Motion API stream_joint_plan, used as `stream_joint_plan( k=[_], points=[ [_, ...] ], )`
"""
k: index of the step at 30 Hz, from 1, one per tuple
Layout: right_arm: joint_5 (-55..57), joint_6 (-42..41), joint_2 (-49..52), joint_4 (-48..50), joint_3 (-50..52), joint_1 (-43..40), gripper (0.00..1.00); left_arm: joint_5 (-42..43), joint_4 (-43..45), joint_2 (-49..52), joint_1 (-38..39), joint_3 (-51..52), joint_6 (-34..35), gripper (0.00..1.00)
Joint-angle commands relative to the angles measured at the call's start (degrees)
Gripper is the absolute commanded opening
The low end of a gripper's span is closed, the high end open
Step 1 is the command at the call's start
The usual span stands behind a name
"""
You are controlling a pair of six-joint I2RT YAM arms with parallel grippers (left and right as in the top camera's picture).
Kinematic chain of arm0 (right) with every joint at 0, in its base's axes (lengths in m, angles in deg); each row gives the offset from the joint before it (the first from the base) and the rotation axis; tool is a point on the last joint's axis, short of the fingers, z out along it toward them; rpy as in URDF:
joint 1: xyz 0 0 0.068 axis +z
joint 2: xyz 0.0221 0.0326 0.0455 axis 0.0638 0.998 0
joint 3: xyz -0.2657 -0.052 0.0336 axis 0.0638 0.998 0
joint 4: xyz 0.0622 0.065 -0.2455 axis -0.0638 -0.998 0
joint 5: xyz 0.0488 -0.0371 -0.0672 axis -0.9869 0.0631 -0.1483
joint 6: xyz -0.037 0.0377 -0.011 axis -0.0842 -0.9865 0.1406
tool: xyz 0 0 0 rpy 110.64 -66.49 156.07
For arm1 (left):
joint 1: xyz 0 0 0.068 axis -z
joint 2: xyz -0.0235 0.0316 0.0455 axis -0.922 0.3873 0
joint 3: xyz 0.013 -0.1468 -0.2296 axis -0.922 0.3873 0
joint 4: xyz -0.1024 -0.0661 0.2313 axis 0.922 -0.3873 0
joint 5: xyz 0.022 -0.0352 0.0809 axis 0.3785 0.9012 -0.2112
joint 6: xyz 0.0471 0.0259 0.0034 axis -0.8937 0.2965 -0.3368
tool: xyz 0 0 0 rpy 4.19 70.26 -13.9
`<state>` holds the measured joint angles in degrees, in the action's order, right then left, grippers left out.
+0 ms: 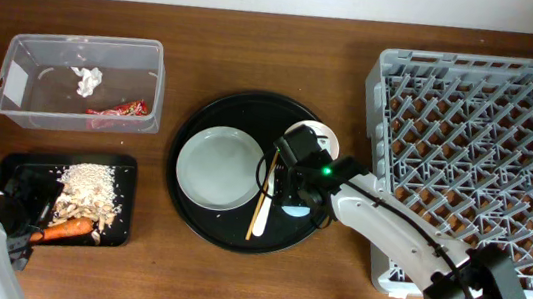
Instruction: Sort waste into correct bins and load items into the dishwasher rack
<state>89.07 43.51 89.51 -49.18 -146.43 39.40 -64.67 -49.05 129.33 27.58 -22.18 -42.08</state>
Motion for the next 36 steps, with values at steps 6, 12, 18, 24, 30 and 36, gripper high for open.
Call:
stream_joint_plan(
  k=[6,12,18,24,30,36],
  points=[
    [0.52,-0.35,-0.33,0.07,0.09,-0.24,0.62,0.0,-0.02,-0.13,-0.17,-0.44,-0.72,0.99],
    [2.47,1.46,-8.15,-11.32,-10.45,-3.37,0.5,-0.02,-0.02,-0.13,-0.17,-0.44,-0.72,0.99],
    [2.49,19.52,-13.0,-21.99,-29.42,-30.29,0.54,0.0,-0.02,-0.13,-0.17,-0.44,-0.72,0.99],
    [-2.51,23.74,-6.58,-11.78,-30.29,-51.34,0.65,-0.02,-0.02,-0.13,-0.17,-0.44,-0.72,0.99],
    [-2.56,23.71,3.61,-13.09,-31.34,-51.89,0.99,-0.02,-0.02,-0.13,-0.17,-0.44,-0.72,0.99],
    [-30.32,23.76,-3.54,-23.5,-37.46,-48.04,0.99,-0.02,-0.02,-0.13,-0.17,-0.44,-0.72,0.99]
  ],
)
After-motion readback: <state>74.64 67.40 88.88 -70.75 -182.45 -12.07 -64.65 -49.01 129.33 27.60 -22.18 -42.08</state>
